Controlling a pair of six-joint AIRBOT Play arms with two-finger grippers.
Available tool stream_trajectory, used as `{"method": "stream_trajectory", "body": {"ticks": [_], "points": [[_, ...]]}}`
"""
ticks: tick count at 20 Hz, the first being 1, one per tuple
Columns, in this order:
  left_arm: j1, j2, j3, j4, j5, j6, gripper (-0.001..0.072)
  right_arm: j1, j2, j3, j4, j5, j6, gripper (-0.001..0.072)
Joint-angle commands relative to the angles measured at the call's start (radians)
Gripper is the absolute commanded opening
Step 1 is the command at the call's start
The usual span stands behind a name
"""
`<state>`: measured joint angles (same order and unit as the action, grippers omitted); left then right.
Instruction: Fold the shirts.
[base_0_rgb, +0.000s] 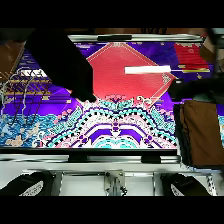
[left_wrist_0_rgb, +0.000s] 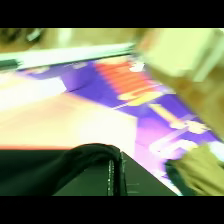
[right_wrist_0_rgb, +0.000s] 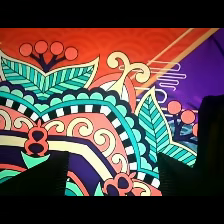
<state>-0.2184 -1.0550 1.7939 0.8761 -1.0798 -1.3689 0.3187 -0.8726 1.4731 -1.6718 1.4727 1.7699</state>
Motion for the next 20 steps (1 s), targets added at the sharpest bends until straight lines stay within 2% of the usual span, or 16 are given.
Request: {"method": "stream_trajectory", "body": {"ticks": [1,3,5,8,10,14,16,20], "points": [[-0.143,0.150,-0.105,0.007,0.006,-0.075,0.0032,0.000,0.147,0.007,-0.032,0.040,0.030,0.0648],[-0.224,0.155,-0.226,0.031,0.005,-0.112,0.0032,0.000,0.158,0.006,-0.032,0.089,0.033,0.0647],[-0.292,0.155,-0.363,0.116,0.006,-0.151,0.0032,0.000,0.147,-0.030,-0.024,0.139,0.032,0.0647],[-0.307,0.157,-0.474,0.271,-0.045,-0.220,0.0032,0.000,0.144,-0.207,0.039,0.161,0.028,0.0647],[-0.286,0.170,-0.474,0.378,-0.091,-0.224,0.0032,0.000,0.144,-0.399,0.184,0.091,0.028,0.0648],[-0.236,0.192,-0.474,0.452,-0.225,-0.225,0.0033,0.001,0.144,-0.784,0.557,-0.223,0.018,0.0648],[-0.236,0.191,-0.485,0.503,-0.259,-0.226,0.0032,0.001,0.144,-0.914,0.620,-0.333,0.013,0.0648],[-0.236,0.184,-0.545,0.547,-0.256,-0.226,0.0032,0.001,0.144,-1.007,0.645,-0.359,0.014,0.0648]]}}
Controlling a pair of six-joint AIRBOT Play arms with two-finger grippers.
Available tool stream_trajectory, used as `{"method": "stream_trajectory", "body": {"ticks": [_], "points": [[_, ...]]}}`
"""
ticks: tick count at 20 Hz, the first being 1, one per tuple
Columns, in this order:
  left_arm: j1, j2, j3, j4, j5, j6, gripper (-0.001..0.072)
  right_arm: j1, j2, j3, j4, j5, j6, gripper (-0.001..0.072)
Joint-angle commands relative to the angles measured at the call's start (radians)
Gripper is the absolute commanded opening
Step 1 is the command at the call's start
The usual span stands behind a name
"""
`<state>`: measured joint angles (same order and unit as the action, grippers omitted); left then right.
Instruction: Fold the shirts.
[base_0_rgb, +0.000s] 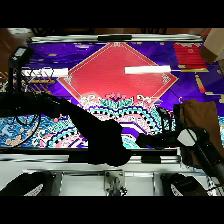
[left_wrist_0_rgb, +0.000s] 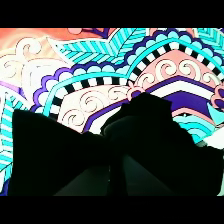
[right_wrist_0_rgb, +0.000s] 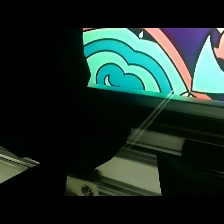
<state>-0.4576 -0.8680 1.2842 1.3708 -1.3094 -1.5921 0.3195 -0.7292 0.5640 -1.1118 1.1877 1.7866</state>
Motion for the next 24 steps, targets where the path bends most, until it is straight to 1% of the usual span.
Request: {"method": "stream_trajectory", "body": {"ticks": [1,4,7,9,11,14,15,16,17,19,21,23,24], "points": [[0.003,-0.006,-0.051,0.052,-0.024,-0.003,0.0032,0.000,0.001,-0.107,0.092,-0.076,-0.003,0.0648],[0.003,-0.008,-0.099,0.052,0.015,-0.003,0.0033,0.000,0.000,-0.146,0.075,-0.125,0.009,0.0647],[0.003,-0.016,-0.105,0.052,0.033,-0.003,0.0033,0.001,0.000,-0.189,0.131,-0.158,0.008,0.0647],[0.003,-0.016,-0.105,0.052,0.063,-0.003,0.0033,0.043,-0.010,-0.201,0.139,-0.216,0.030,0.0647],[0.003,-0.016,-0.105,0.052,0.085,-0.019,0.0033,0.127,-0.079,-0.201,0.143,-0.260,0.048,0.0647],[0.003,-0.015,-0.105,0.051,0.086,-0.044,0.0033,0.242,-0.219,-0.197,0.200,-0.325,0.038,0.0647],[0.003,-0.015,-0.104,0.051,0.086,-0.045,0.0033,0.262,-0.243,-0.195,0.214,-0.345,0.037,0.0623],[0.003,-0.016,-0.104,0.051,0.087,-0.045,0.0033,0.270,-0.255,-0.194,0.222,-0.366,0.038,0.0413],[0.003,-0.016,-0.104,0.051,0.087,-0.045,0.0033,0.269,-0.257,-0.193,0.228,-0.385,0.044,0.0234],[0.003,-0.016,-0.104,0.051,0.087,-0.045,0.0033,0.268,-0.257,-0.182,0.230,-0.412,0.050,0.0075],[0.005,-0.014,-0.096,0.060,0.091,-0.044,0.0033,0.268,-0.244,-0.118,0.152,-0.384,0.042,0.0074],[0.005,-0.014,-0.016,0.108,0.096,-0.044,0.0033,0.268,-0.188,0.034,-0.053,-0.290,0.042,0.0074],[0.004,-0.014,0.059,0.119,0.096,-0.038,0.0033,0.268,-0.146,0.148,-0.192,-0.227,0.042,0.0074]]}}
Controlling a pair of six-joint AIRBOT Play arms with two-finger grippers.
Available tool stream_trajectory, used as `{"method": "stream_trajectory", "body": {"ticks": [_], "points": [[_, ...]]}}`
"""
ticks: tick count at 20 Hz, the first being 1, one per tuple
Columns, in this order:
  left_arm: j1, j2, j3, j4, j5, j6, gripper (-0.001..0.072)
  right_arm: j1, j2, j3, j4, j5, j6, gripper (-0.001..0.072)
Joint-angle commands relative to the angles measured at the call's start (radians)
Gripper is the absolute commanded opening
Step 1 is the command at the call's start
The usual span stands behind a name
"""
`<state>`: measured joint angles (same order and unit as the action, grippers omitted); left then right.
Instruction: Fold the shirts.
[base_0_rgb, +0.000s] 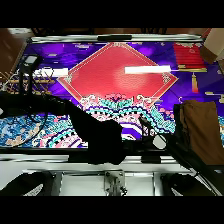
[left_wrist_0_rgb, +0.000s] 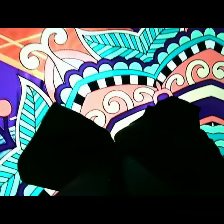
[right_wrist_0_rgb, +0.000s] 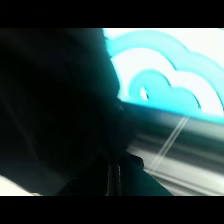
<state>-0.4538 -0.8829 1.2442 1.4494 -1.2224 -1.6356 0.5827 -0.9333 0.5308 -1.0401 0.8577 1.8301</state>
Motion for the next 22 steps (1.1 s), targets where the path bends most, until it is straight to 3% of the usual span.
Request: {"method": "stream_trajectory", "body": {"ticks": [1,4,5,8,11,13,17,22], "points": [[0.000,0.001,0.194,0.040,0.010,0.022,0.0033,0.005,0.100,0.301,-0.402,0.158,-0.001,0.0075],[0.000,0.008,0.568,0.040,0.012,0.029,0.0033,0.005,0.230,0.723,-0.806,0.217,0.073,0.0074],[-0.001,0.013,0.686,0.039,0.013,0.025,0.0033,0.005,0.263,0.843,-0.869,0.193,0.114,0.0075],[-0.002,0.051,0.872,-0.039,0.053,0.007,0.0033,0.005,0.316,1.105,-0.759,0.090,0.124,0.0074],[-0.002,0.113,0.833,-0.076,0.129,0.010,0.0033,0.005,0.316,1.165,-0.587,0.086,0.063,0.0074],[-0.002,0.125,0.813,-0.012,0.111,0.007,0.0033,0.005,0.314,1.165,-0.579,0.129,0.051,0.0074],[-0.002,0.112,0.794,0.134,0.087,0.007,0.0033,0.005,0.307,1.165,-0.761,0.224,0.048,0.0075],[-0.002,0.058,0.528,0.236,-0.089,-0.004,0.0033,0.005,0.171,1.122,-1.019,0.605,0.025,0.0075]]}}
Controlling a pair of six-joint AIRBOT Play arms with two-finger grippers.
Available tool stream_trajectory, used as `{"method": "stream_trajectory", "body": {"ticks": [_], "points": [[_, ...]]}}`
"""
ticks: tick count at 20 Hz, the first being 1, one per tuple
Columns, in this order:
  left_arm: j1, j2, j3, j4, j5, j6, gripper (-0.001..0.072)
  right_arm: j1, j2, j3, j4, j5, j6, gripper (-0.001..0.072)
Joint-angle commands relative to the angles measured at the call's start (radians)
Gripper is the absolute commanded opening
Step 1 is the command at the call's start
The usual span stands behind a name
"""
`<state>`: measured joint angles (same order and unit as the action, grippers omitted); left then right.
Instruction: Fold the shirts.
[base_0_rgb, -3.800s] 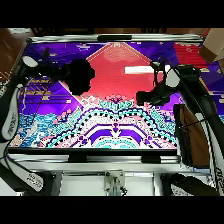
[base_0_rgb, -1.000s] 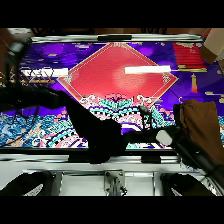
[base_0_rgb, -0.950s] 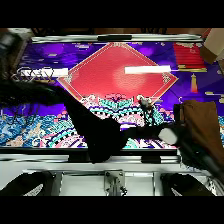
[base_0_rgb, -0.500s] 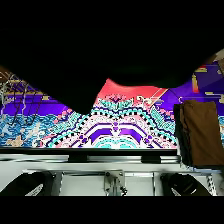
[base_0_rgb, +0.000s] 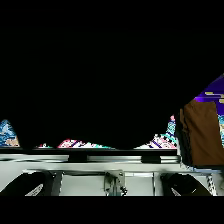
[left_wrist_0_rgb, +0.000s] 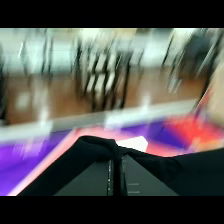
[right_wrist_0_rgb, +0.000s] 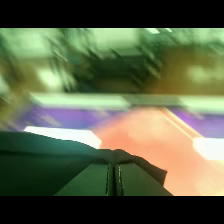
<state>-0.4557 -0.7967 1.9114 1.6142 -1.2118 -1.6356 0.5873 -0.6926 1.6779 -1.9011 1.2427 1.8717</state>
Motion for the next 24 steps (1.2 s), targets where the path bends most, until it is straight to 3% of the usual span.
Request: {"method": "stream_trajectory", "body": {"ticks": [1,4,8,10,14,17,20,21,22,23,24], "points": [[0.000,-0.050,-0.222,0.083,-0.093,-0.001,0.0033,0.000,-0.107,-0.080,-0.180,0.235,-0.018,0.0075],[0.032,-0.152,-0.443,0.135,0.073,-0.002,0.0033,0.000,-0.229,-0.298,-0.248,0.069,0.002,0.0075],[0.185,-0.390,-0.444,0.114,0.381,-0.153,0.0033,-0.131,-0.483,-0.386,-0.333,-0.274,0.215,0.0075],[0.249,-0.494,-0.388,0.006,0.471,-0.161,0.0032,-0.227,-0.572,-0.380,-0.278,-0.417,0.320,0.0075],[0.282,-0.658,-0.326,-0.243,0.698,-0.070,0.0032,-0.349,-0.659,-0.379,-0.034,-0.786,0.325,0.0075],[0.280,-0.770,-0.326,-0.288,0.692,-0.068,0.0033,-0.378,-0.744,-0.379,0.064,-0.777,0.324,0.0075],[0.281,-0.862,-0.326,-0.292,0.493,-0.089,0.0047,-0.378,-0.826,-0.379,0.158,-0.634,0.323,0.0075],[0.281,-0.871,-0.326,-0.298,0.424,-0.093,0.0153,-0.378,-0.835,-0.379,0.198,-0.617,0.320,0.0090],[0.285,-0.868,-0.323,-0.297,0.350,-0.089,0.0352,-0.378,-0.830,-0.376,0.227,-0.612,0.307,0.0205],[0.296,-0.861,-0.308,-0.295,0.265,-0.064,0.0508,-0.383,-0.814,-0.362,0.245,-0.593,0.292,0.0452],[0.319,-0.853,-0.273,-0.286,0.140,-0.023,0.0551,-0.392,-0.788,-0.333,0.243,-0.541,0.254,0.0491]]}}
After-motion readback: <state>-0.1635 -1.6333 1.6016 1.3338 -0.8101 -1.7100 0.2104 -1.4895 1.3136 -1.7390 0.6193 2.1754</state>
